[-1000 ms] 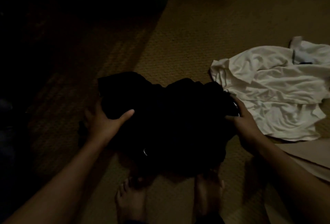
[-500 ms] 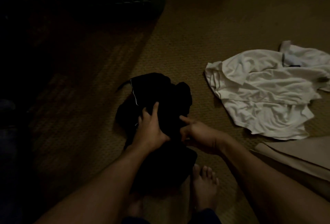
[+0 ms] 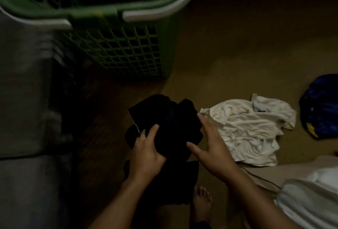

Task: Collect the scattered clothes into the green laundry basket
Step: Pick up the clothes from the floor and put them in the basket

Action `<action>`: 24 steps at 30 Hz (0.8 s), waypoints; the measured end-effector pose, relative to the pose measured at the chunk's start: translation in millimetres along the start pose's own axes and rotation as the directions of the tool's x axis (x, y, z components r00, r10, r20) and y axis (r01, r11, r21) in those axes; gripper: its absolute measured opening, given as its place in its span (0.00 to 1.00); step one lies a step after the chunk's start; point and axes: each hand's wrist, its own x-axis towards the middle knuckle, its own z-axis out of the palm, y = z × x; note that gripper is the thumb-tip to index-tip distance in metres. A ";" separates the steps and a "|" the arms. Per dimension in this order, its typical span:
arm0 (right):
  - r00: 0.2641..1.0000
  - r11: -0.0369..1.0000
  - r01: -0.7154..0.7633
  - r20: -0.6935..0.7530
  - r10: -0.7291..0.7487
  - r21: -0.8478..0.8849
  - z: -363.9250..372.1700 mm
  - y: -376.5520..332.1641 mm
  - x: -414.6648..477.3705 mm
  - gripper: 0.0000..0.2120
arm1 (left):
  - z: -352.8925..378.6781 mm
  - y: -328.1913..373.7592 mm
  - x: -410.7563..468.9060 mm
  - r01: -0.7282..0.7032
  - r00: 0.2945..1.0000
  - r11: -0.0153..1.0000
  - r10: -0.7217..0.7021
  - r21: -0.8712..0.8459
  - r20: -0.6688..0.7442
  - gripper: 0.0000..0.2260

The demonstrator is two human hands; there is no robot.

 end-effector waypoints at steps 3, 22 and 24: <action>0.990 0.991 0.119 0.081 -0.113 -0.067 -37.6 -47.7 -11.1 0.36 | -45.0 43.9 -22.3 -0.129 0.989 0.984 0.137 0.121 -0.059 0.36; 0.943 0.703 0.314 0.121 -0.311 -0.638 -196.7 -277.4 101.1 0.29 | -345.4 213.4 -25.8 -0.103 0.860 0.862 0.327 0.496 -0.391 0.36; 0.913 0.472 0.390 0.264 -0.311 -0.791 -189.4 -277.1 130.0 0.33 | -364.3 218.2 7.4 -0.113 0.850 0.814 0.376 0.570 -0.368 0.37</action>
